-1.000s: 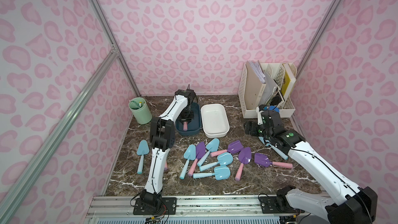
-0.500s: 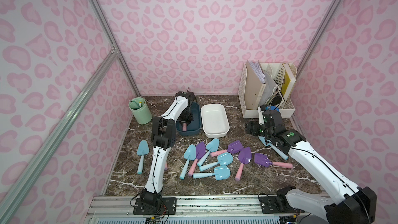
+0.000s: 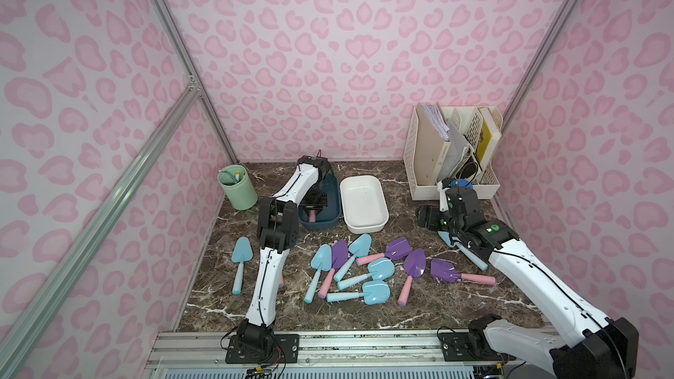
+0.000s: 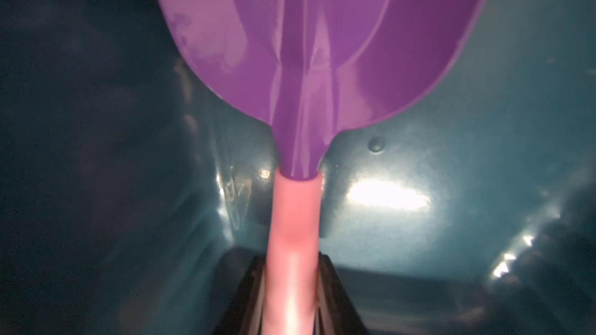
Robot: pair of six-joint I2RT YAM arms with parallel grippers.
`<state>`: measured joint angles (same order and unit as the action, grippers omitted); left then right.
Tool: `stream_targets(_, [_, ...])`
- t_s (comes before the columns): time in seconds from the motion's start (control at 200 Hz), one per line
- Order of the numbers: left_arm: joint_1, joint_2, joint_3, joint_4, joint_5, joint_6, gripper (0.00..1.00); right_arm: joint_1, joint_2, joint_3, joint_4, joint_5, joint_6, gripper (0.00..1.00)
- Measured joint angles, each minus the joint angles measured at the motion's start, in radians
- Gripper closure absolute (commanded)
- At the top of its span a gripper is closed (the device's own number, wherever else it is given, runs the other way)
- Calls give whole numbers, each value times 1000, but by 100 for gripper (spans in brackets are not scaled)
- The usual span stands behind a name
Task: Sort the small shovels by color and place them into the storage box
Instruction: Place the shovel in the storage box.
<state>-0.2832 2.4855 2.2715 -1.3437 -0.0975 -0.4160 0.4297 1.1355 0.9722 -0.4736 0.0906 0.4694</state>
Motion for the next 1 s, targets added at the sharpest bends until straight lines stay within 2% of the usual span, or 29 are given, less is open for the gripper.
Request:
stream_targets(0.21, [0,-28,0,-7,2,6,69,-6,-6,3,-10,0,-3,10])
stream_targets(0.52, [0,-69,-2,-6,2,22,68,-11,-24,17,-22,4,-2,10])
stream_targets(0.815, [0,-78,-2,-6,2,26,61,-11,-30,24,-26,16,-3,10])
stream_targets(1.0, [-10,-177,-10,-4,0,26,58,-11,-35,27,-36,30,3,10])
